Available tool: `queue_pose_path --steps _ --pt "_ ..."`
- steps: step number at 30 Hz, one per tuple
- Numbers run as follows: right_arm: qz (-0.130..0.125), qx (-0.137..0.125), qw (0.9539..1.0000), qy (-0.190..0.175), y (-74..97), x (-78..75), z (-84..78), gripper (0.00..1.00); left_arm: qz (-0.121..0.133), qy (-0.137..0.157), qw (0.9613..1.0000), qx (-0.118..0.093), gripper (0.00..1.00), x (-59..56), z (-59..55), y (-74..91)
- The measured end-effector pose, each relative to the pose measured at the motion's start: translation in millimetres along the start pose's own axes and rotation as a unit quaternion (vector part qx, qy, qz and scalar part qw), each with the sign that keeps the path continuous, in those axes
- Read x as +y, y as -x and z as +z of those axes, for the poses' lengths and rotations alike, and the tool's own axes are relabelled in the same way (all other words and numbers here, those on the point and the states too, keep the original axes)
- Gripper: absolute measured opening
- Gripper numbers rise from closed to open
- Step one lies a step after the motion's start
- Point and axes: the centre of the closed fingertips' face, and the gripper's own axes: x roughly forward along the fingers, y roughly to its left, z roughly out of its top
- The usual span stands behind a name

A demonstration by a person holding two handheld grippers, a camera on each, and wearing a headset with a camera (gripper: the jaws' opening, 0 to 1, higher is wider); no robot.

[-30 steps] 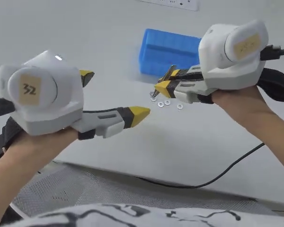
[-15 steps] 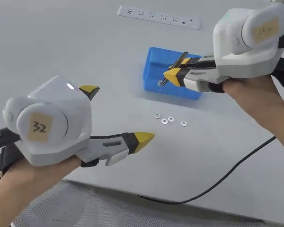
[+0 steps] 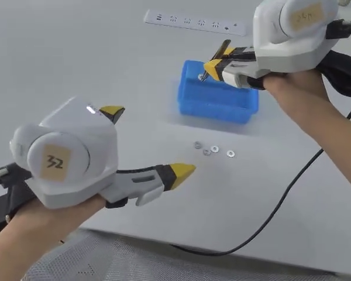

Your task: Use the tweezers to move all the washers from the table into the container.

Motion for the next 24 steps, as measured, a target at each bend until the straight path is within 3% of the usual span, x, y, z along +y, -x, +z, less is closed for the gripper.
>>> queue_pose_path --steps 6,11,24 --pt "-0.012 0.013 0.9998 0.009 -16.4 -9.4 -6.5 0.03 0.006 0.004 1.0 0.003 0.88 3.2 -3.8 -0.5" --pt "-0.018 0.027 0.9993 0.021 -29.8 -12.5 -11.8 0.03 -0.003 0.015 0.9998 0.009 0.87 2.2 -7.4 -2.0" --pt "0.002 0.075 0.9963 0.042 -64.1 -15.2 -37.3 0.03 -0.004 0.005 0.9998 0.018 0.86 3.8 -8.9 -4.0"
